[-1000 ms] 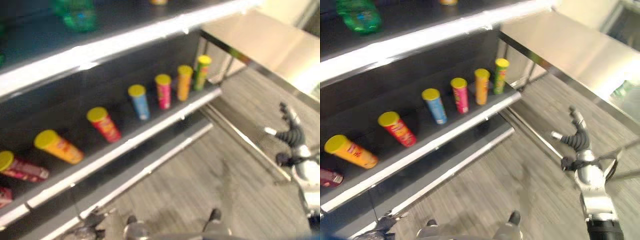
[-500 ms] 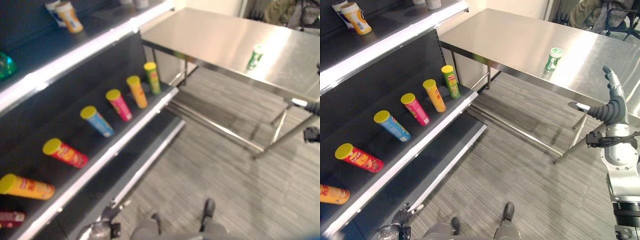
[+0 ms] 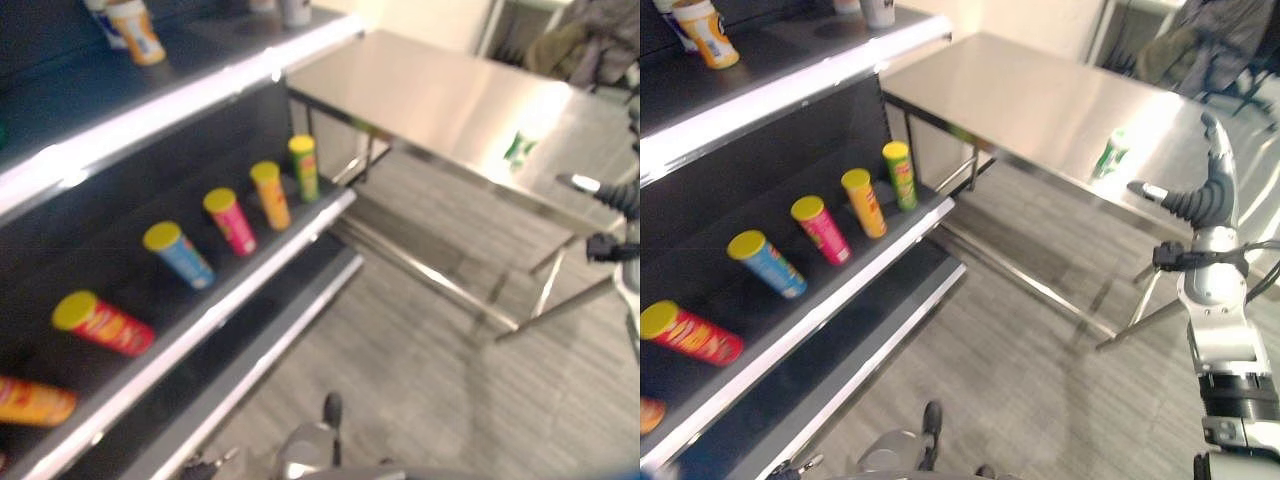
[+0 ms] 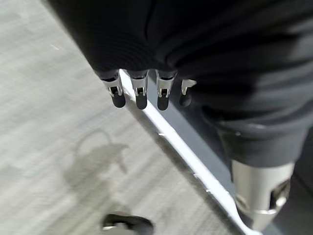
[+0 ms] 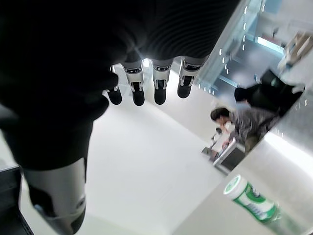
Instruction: Put the goods on the table back onto the shelves and tidy them up.
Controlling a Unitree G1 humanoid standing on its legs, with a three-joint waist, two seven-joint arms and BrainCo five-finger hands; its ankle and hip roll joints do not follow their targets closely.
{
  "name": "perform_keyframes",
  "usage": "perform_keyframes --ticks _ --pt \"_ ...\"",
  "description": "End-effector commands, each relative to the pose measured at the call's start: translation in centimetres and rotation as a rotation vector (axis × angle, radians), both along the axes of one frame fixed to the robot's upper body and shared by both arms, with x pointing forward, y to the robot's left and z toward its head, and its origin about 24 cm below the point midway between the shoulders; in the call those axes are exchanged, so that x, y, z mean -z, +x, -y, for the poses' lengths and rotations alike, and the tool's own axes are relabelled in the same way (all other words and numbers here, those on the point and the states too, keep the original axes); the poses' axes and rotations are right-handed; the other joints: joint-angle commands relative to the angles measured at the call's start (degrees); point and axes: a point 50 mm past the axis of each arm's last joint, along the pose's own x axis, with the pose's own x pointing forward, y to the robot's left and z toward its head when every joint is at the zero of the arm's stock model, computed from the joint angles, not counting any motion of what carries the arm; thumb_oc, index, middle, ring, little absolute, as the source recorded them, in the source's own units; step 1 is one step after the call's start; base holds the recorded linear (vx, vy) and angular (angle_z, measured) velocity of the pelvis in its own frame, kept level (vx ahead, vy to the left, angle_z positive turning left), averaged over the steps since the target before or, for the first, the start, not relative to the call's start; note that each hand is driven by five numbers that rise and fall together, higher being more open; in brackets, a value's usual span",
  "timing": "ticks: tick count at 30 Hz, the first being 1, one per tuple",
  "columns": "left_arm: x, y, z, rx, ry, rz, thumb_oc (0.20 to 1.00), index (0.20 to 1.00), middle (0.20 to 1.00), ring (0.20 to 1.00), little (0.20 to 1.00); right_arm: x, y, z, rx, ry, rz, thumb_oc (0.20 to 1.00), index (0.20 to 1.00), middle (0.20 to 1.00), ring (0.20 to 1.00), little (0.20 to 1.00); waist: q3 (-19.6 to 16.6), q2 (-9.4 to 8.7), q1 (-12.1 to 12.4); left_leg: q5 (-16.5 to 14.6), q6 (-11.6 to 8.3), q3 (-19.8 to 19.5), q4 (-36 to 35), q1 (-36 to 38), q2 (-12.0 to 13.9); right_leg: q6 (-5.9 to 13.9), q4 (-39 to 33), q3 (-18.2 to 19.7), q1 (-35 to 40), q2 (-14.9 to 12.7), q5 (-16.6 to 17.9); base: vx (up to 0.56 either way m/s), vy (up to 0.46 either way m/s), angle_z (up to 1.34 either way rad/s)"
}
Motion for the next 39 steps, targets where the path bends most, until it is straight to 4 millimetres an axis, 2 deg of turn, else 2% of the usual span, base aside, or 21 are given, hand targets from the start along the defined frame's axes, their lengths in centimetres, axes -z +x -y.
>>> perform_keyframes --ticks 1,3,4,5,8,9,10,11,14,17,18,19,20,22,24,27,28,29,30,32,39 --pt "-1.2 3.2 -0.9 0.107 0.052 0.076 1.000 1.000 1.000 1.000 1.000 -3.6 -0.2 0.1 0.004 -0.042 0.152 1.000 1.000 1.000 1.000 1.000 -2.4 -0.99 0.9 -3.1 -2.59 -0.3 -0.8 1.9 -0.8 -0.12 -1.0 -2.7 1.5 -6.1 9.4 0.22 -0.137 0.00" --pt "-1.5 3.9 -0.9 0.129 0.057 0.096 1.000 1.000 1.000 1.000 1.000 -3.8 -0.3 0.3 0.015 -0.041 0.158 1.000 1.000 1.000 1.000 1.000 -2.5 -0.98 0.9 -3.8 -3.22 -1.6 -1.2 2.5 -0.6 -0.88 -5.3 -3.0 1.7 -7.7 8.4 0.25 -0.219 0.04" --pt "-1.6 4.5 -0.7 0.160 0.059 0.101 1.000 1.000 1.000 1.000 1.000 -4.1 -0.8 1.2 0.048 -0.031 0.168 1.000 1.000 1.000 1.000 1.000 -2.9 -1.42 0.6 -6.0 -4.61 -4.7 -1.2 3.7 -0.7 -0.78 -20.3 -0.5 1.6 -10.9 9.9 0.19 -0.225 0.29" --pt "-1.6 4.5 -0.7 0.161 0.059 0.102 1.000 1.000 1.000 1.000 1.000 -4.1 -0.8 1.2 0.049 -0.031 0.169 1.000 1.000 1.000 1.000 1.000 -2.9 -1.32 0.6 -5.9 -4.60 -4.8 -1.1 3.5 -0.6 -0.83 -21.1 -0.7 1.9 -10.7 10.4 0.29 -0.330 0.45" --pt "-1.5 4.3 -0.6 0.171 0.065 0.094 1.000 1.000 1.000 1.000 1.000 -4.0 -1.7 2.4 0.105 -0.032 0.169 1.000 1.000 1.000 1.000 1.000 -3.3 -1.26 -0.7 -8.2 -6.01 -7.8 -1.9 6.2 0.4 2.13 -34.1 2.6 -1.0 -13.3 18.0 0.28 -0.231 0.44" --pt "-1.4 4.3 -0.5 0.174 0.064 0.092 1.000 1.000 1.000 1.000 1.000 -3.9 -2.0 2.9 0.126 -0.029 0.163 1.000 1.000 1.000 1.000 1.000 -3.3 -1.03 -1.5 -8.7 -6.69 -8.7 -2.5 7.7 1.3 2.95 -36.0 4.0 -2.4 -13.9 20.4 0.27 -0.170 0.49" --pt "-1.4 4.3 -0.5 0.174 0.064 0.092 1.000 1.000 1.000 1.000 1.000 -3.9 -2.1 2.9 0.126 -0.029 0.162 1.000 1.000 1.000 1.000 1.000 -3.3 -0.97 -1.4 -8.7 -6.71 -8.7 -2.5 7.8 1.4 2.94 -36.1 4.0 -2.3 -13.8 20.4 0.35 -0.258 0.67" --pt "-1.5 4.3 -0.7 0.179 0.070 0.091 1.000 1.000 1.000 1.000 1.000 -3.6 -2.3 3.4 0.144 -0.031 0.147 1.000 1.000 1.000 1.000 1.000 -3.2 -1.12 -2.4 -9.3 -7.79 -9.7 -3.0 9.5 2.7 3.83 -37.6 5.1 -3.1 -14.4 23.5 0.33 -0.291 0.78" --pt "-2.0 5.1 -1.1 0.187 0.088 0.115 1.000 1.000 1.000 1.000 1.000 -3.3 -3.1 4.1 0.164 -0.036 0.119 1.000 1.000 1.000 1.000 1.000 -3.3 -2.68 -3.9 -10.3 -9.61 -11.9 -3.3 11.1 4.5 3.83 -37.5 7.9 -2.9 -13.8 26.5 0.36 -0.369 0.71" --pt "-2.4 6.2 -1.2 0.217 0.098 0.143 1.000 1.000 1.000 1.000 1.000 -3.2 -3.9 4.8 0.184 -0.039 0.106 1.000 1.000 1.000 1.000 1.000 -4.3 -4.35 -5.1 -11.3 -11.36 -13.8 -3.3 12.2 6.8 3.83 -38.3 8.4 -0.5 -11.3 23.7 0.31 -0.408 0.81" --pt "-2.4 6.2 -1.1 0.215 0.093 0.144 1.000 1.000 1.000 1.000 1.000 -3.4 -4.0 4.7 0.177 -0.045 0.114 1.000 1.000 1.000 1.000 1.000 -4.9 -3.98 -5.7 -11.2 -12.37 -14.1 -3.3 12.5 8.8 3.83 -37.7 7.4 -0.2 -10.2 22.3 0.37 -0.525 0.55" --pt "-2.5 6.6 -1.0 0.216 0.087 0.164 1.000 1.000 1.000 1.000 1.000 -4.1 -4.2 4.5 0.154 -0.053 0.135 1.000 1.000 1.000 1.000 1.000 -5.4 -3.43 -6.6 -10.1 -14.06 -13.8 -2.3 12.0 11.8 3.29 -36.8 6.5 0.2 -7.9 18.4 0.27 -0.413 0.41" --pt "-2.5 6.6 -0.9 0.216 0.087 0.164 1.000 1.000 1.000 1.000 1.000 -4.1 -4.3 4.5 0.155 -0.053 0.135 1.000 1.000 1.000 1.000 1.000 -5.5 -3.26 -6.7 -10.2 -14.17 -14.0 -2.2 11.9 12.0 3.22 -36.7 6.2 0.2 -7.7 18.2 0.21 -0.370 0.55" --pt "-2.7 6.9 -0.9 0.208 0.081 0.188 1.000 1.000 1.000 1.000 1.000 -4.8 -4.6 4.3 0.120 -0.033 0.181 1.000 1.000 1.000 1.000 1.000 -5.8 -2.56 -7.4 -7.0 -15.32 -14.3 2.0 9.2 14.3 1.49 -37.1 5.2 1.1 -5.0 15.7 0.10 -0.273 0.30" --pt "-2.8 7.3 -0.6 0.197 0.065 0.210 1.000 1.000 1.000 1.000 1.000 -5.0 -5.0 4.3 0.096 -0.002 0.205 1.000 1.000 1.000 1.000 1.000 -5.3 -2.66 -8.3 -4.6 -13.92 -10.6 7.7 6.3 14.9 -0.11 -38.1 4.1 3.1 -3.6 13.9 0.08 -0.264 0.26" --pt "-2.8 7.3 -0.5 0.189 0.051 0.213 1.000 1.000 1.000 1.000 1.000 -4.5 -5.3 4.3 0.065 0.050 0.197 1.000 1.000 1.000 1.000 1.000 -4.2 -3.31 -8.9 -5.5 -11.58 -1.8 12.3 2.3 13.8 -1.41 -39.5 2.0 5.8 -3.3 12.7 0.04 -0.190 0.39" --pt "-2.6 7.2 -0.2 0.198 0.043 0.200 1.000 1.000 1.000 1.000 1.000 -4.1 -5.5 4.5 0.068 0.052 0.172 1.000 1.000 1.000 1.000 1.000 -4.1 -3.42 -8.8 -8.4 -10.42 0.5 11.5 1.3 11.6 -1.49 -40.0 1.6 6.5 -3.4 12.4 0.02 -0.099 0.41" --pt "-2.5 7.3 -0.1 0.208 0.045 0.194 1.000 1.000 1.000 1.000 1.000 -3.9 -5.6 4.8 0.082 0.057 0.157 1.000 1.000 1.000 1.000 1.000 -4.2 -3.73 -8.8 -8.4 -10.00 1.7 10.8 -0.1 9.6 -1.42 -40.1 1.4 6.4 -3.8 12.5 0.01 -0.033 0.39" --pt "-2.4 7.3 0.1 0.229 0.051 0.180 1.000 1.000 1.000 1.000 1.000 -3.6 -5.6 5.3 0.094 0.071 0.136 1.000 1.000 1.000 1.000 1.000 -3.9 -3.31 -8.3 -8.1 -9.79 2.4 9.1 -2.1 6.5 -1.52 -40.0 1.2 6.5 -3.1 12.2 0.00 0.009 0.52" --pt "-2.0 7.0 0.4 0.231 0.042 0.163 1.000 1.000 1.000 1.000 1.000 -2.9 -5.0 5.5 0.092 0.089 0.099 1.000 1.000 1.000 1.000 1.000 -3.8 -2.57 -7.7 -8.2 -9.44 -1.1 5.7 -0.7 4.0 -1.58 -39.4 1.9 6.2 -2.0 11.9 0.04 0.034 0.25" --pt "-1.4 5.9 0.3 0.227 0.038 0.104 1.000 1.000 1.000 1.000 1.000 -0.4 -4.4 6.3 0.095 0.171 -0.014 1.000 1.000 1.000 1.000 1.000 -4.8 -2.11 -8.2 -6.0 -9.24 0.3 -0.2 3.6 3.7 -1.51 -38.1 2.2 6.9 -2.7 11.5 0.09 0.060 -0.06"
